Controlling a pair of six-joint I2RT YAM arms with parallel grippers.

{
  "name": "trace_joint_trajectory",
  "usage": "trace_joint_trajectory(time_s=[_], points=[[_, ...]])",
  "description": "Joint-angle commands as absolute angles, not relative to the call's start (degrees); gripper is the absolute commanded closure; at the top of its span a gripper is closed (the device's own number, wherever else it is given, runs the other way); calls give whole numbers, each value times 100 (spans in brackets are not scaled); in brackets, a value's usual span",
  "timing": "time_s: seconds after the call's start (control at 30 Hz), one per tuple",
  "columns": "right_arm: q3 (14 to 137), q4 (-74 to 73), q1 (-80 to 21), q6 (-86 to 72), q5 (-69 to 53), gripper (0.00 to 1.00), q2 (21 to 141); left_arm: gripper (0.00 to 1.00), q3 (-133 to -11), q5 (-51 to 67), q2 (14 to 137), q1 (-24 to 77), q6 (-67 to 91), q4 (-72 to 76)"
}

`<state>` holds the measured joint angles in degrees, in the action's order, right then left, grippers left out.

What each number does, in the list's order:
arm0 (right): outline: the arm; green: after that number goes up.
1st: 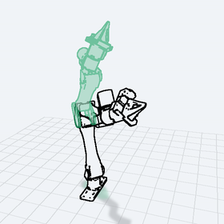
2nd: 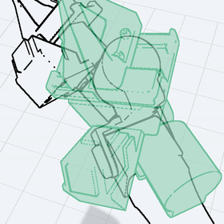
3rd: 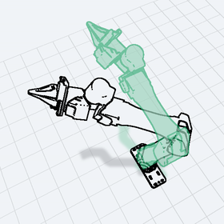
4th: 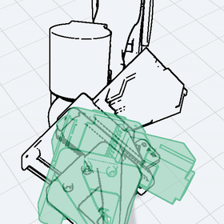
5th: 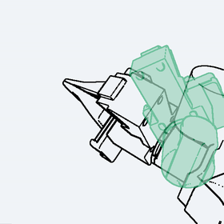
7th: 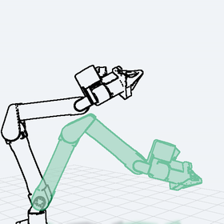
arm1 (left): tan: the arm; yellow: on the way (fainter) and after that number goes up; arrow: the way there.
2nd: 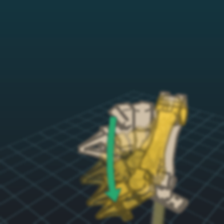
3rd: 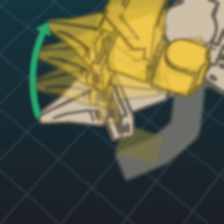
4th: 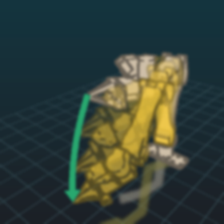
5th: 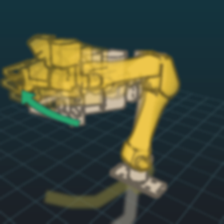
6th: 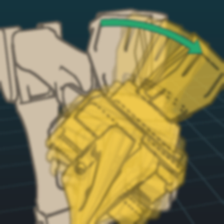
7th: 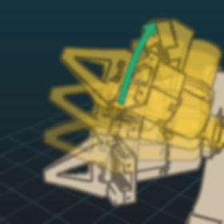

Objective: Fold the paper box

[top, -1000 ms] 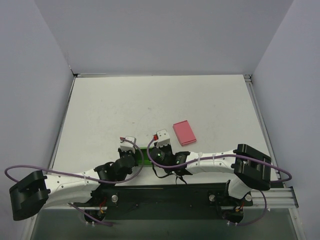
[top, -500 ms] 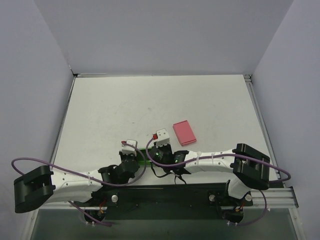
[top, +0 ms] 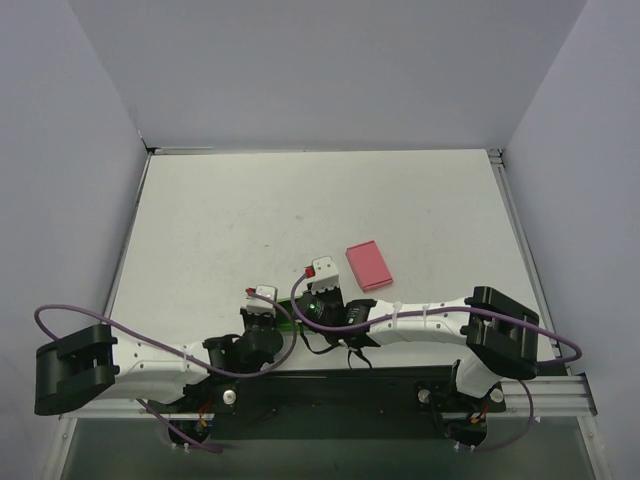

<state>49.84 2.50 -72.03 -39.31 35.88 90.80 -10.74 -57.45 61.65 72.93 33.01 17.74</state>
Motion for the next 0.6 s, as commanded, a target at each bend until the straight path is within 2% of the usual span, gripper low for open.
trace_joint_trajectory(time_s=[0.0, 0.57], points=[[5335, 694, -7295, -4219, 3322, 100, 8982, 95, -1099, -5036, 6354, 7558, 3498, 1775], [5502, 571, -7207, -4359, 3340, 100, 8895, 95, -1476, -5669, 7418, 8068, 3630, 1758]])
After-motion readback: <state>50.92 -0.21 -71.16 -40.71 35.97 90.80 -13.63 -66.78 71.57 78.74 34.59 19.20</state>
